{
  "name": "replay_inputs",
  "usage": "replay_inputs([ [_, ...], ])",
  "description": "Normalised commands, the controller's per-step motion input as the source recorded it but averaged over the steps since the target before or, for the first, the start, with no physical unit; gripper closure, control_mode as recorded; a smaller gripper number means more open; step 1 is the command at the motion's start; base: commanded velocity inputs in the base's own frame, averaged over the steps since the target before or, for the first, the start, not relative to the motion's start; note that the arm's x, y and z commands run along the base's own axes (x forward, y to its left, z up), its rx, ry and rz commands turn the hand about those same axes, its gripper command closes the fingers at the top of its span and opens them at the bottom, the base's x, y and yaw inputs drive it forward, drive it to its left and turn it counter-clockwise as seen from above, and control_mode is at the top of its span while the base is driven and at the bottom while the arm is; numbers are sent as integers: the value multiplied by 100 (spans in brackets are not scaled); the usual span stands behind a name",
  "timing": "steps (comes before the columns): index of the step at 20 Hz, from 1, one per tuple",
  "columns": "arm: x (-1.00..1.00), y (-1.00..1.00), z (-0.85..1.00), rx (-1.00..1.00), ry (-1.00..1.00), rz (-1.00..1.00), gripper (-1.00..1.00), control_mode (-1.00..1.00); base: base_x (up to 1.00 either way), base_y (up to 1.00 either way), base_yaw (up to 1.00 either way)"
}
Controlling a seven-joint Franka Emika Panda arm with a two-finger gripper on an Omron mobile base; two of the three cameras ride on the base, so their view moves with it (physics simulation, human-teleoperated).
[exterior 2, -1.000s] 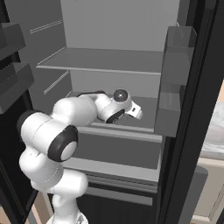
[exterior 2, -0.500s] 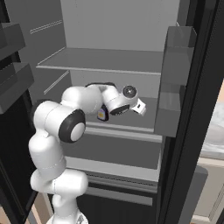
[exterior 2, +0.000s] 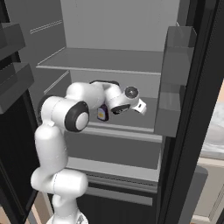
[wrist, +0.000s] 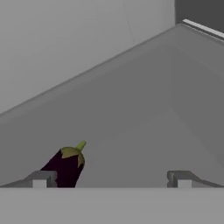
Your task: Pick eggplant from the fridge and place it on the plate on the counter.
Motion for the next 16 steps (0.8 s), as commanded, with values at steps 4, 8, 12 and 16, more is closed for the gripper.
replay_inputs([
  [4,33,3,0,0,5,0,-100,-100,0,0,0],
  [8,25,8,0,0,9,0,-100,-100,0,0,0],
  [12,29,12,0,0,10,0,-100,-100,0,0,0],
  [16,30,15,0,0,9,0,-100,-100,0,0,0],
])
